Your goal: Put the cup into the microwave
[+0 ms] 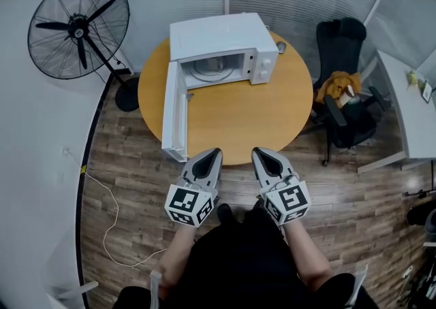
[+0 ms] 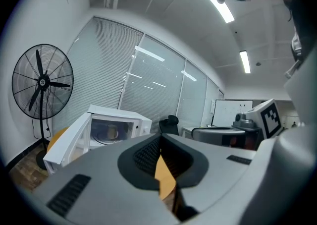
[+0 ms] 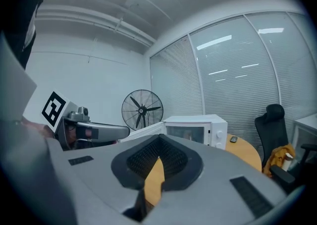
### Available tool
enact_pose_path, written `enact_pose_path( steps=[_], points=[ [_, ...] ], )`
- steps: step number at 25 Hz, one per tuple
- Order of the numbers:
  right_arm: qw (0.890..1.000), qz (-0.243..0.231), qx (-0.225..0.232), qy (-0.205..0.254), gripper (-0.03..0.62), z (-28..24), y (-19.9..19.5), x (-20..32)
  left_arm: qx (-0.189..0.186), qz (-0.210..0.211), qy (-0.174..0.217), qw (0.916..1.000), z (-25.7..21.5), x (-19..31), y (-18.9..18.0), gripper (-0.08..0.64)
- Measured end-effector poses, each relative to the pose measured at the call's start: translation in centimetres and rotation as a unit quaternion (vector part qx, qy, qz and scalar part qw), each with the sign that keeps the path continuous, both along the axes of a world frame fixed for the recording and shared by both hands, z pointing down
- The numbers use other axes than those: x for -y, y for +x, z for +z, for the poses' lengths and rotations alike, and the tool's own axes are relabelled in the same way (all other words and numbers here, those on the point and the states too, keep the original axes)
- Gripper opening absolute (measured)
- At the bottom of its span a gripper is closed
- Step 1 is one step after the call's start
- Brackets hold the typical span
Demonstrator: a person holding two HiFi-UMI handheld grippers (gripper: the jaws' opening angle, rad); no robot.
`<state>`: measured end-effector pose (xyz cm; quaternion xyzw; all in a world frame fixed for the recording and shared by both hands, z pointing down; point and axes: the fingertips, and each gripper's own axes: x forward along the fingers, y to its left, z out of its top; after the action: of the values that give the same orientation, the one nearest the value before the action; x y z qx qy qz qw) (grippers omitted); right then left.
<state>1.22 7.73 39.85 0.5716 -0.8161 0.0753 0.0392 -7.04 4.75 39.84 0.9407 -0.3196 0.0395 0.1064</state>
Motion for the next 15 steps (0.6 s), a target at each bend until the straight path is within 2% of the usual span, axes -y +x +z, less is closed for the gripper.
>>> enact_pose_path(
  steps=[15],
  points=[
    [1.000,-0.011,-0.011,-0.004,0.009,0.04,0.17,-0.29,0.002,-0.001,-0.006,1.0000,0.38,-0.27,0.27,-0.005]
  ],
)
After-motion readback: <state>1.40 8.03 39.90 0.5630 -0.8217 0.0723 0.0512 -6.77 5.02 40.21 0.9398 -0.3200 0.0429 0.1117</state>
